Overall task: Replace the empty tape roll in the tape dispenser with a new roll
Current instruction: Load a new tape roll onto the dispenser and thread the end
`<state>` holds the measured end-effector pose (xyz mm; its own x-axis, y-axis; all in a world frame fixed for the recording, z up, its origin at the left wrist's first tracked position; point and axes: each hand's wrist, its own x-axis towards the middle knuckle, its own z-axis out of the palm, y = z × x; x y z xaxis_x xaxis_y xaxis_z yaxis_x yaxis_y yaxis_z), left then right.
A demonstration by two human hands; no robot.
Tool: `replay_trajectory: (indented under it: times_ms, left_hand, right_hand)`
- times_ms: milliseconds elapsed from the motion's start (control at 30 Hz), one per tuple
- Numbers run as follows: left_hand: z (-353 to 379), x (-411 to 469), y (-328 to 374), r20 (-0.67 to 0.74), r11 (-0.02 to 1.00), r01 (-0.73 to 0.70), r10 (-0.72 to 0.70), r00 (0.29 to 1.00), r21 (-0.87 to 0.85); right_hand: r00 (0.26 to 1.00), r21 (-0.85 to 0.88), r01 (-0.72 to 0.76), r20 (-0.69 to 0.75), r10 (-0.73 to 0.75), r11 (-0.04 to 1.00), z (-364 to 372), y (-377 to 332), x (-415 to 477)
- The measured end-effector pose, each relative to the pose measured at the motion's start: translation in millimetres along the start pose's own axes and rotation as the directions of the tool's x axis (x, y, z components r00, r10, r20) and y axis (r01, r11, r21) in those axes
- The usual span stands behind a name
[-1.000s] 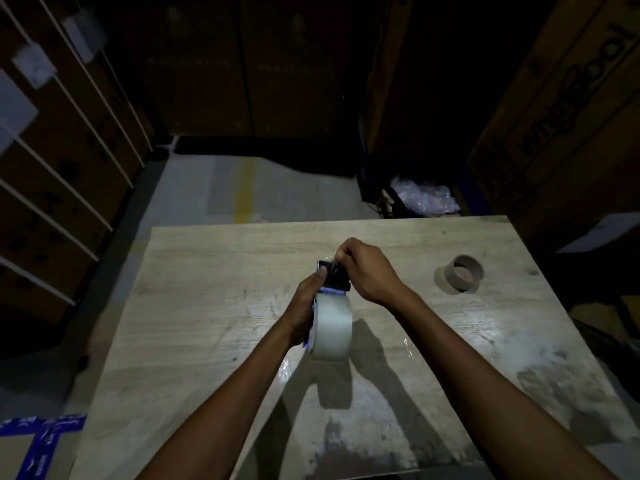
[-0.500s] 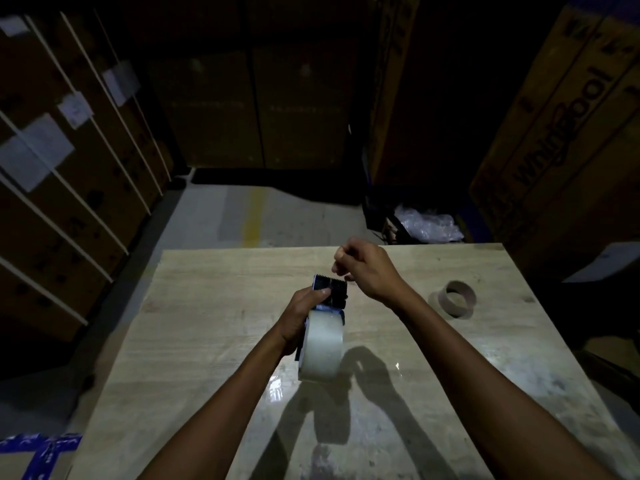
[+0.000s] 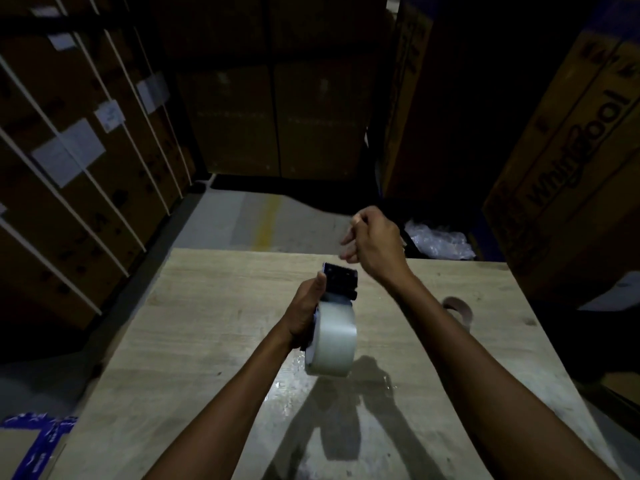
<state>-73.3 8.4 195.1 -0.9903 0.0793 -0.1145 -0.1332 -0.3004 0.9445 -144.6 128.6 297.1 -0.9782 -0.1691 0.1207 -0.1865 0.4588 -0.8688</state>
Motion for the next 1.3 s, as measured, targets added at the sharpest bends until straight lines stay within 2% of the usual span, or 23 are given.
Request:
replay_trajectory:
  times_ms: [67,267,400,500,633,733,833,967,1133,1300]
  left_hand:
    - [7.3,-1.9,0.5,-0.016,1.0,-0.006,0.006,1.0,0.008]
    - [20.7,-4.5,8.8,0.026,0.999,0.002,-0.001,1.0,-0.041]
    - [23.6,-7.3,10.1,0.049,0.999,-0.012,0.014,0.999,-0.045]
    - [23.9,-9.9,9.1,0.035,0.999,-0.003,0.005,0.999,-0.044]
    - [25.3,-11.7,8.5,0.016,0.999,-0.013,0.014,1.0,-0.045]
    - [27.1,-11.9,14.4,0.0,0.996,-0.026,0.026,1.0,-0.086]
    - [28.5,-11.7,20.0,-0.006,0.987,-0.101,0.101,0.995,-0.128]
    - [21.1,-8.1,21.7,-0.065,0.979,-0.147,0.139,0.988,-0.143]
    - [4.6,1.0,18.3,-0.132,0.992,-0.123,0.119,0.984,-0.025]
    - [8.9,0.7,25.1,-0.153,0.977,-0.211,0.215,0.965,0.043]
  right_hand:
    - [1.0,0.055,-0.019,0.007,0.019,0.998,-8.3,-8.2,8.0]
    - [0.994,0.049,0.011,0.109,-0.017,0.999,-14.6,-9.8,13.8]
    - [0.993,-0.038,0.049,0.113,-0.045,0.998,-16.9,-1.6,20.2]
    - [0.988,-0.061,0.024,0.154,-0.014,0.998,-15.8,2.2,21.1]
    - [0.956,-0.005,-0.137,0.261,0.134,0.991,-12.0,15.3,23.5]
    - [0.897,0.034,-0.288,0.361,0.257,0.957,-7.3,27.4,21.5]
    - [0.84,0.06,-0.413,0.411,0.355,0.909,-2.6,33.8,17.3]
    - [0.75,0.004,-0.536,0.46,0.474,0.844,0.9,36.2,15.1]
    - [0.667,0.015,-0.625,0.529,0.524,0.78,12.6,43.2,10.5]
    - [0.62,0.082,-0.71,0.544,0.566,0.699,34.5,54.9,5.4]
